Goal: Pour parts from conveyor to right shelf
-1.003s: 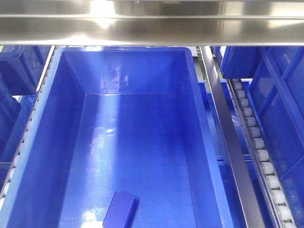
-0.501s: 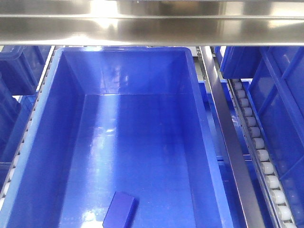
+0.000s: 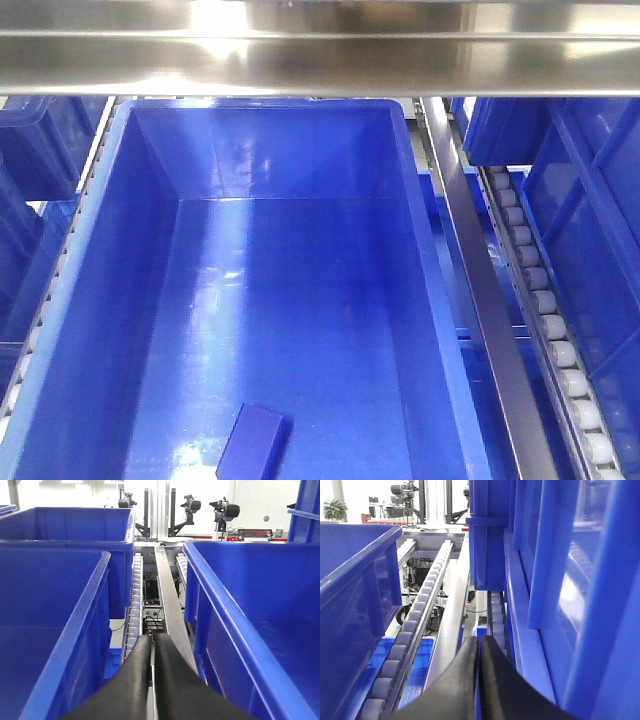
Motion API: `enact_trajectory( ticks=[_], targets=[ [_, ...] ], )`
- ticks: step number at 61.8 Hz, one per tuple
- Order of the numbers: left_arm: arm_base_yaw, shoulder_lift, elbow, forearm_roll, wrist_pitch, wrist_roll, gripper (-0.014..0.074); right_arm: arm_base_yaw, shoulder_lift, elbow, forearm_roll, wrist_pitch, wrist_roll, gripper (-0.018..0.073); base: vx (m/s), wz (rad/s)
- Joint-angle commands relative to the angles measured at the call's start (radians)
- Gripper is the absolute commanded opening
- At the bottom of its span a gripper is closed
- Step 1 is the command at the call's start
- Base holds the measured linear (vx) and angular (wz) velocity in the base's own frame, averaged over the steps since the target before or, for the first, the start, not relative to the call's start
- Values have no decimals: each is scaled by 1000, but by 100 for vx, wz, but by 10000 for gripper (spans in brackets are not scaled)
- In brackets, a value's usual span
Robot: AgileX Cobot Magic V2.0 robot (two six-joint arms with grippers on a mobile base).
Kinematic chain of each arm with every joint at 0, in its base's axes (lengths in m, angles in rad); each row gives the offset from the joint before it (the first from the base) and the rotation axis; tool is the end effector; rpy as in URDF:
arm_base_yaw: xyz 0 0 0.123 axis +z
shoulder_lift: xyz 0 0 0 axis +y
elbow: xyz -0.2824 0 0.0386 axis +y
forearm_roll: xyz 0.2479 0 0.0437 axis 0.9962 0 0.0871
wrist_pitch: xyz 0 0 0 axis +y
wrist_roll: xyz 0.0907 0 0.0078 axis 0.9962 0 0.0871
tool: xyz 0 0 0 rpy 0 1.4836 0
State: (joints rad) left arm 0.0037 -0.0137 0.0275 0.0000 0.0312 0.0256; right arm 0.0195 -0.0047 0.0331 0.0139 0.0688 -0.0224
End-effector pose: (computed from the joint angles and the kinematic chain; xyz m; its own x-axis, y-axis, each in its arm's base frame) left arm 0.0565 0.0002 0.2017 0.0421 0.0258 -0.9988 -0.0048 0.9997 0.0256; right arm 0.0575 0.0012 0.1959 -0.0098 -0.0087 -0.9999 -0.0205 0.9998 -0.0085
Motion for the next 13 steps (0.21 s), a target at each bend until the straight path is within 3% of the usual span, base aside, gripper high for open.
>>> enact_trajectory(
  ticks=[1, 13],
  targets=[
    [3, -15, 32, 0, -71, -2, -6, -3, 15, 15, -4, -75, -5, -9, 0, 0],
    [3, -15, 32, 0, -71, -2, -6, -3, 15, 15, -4, -75, -5, -9, 0, 0]
  ],
)
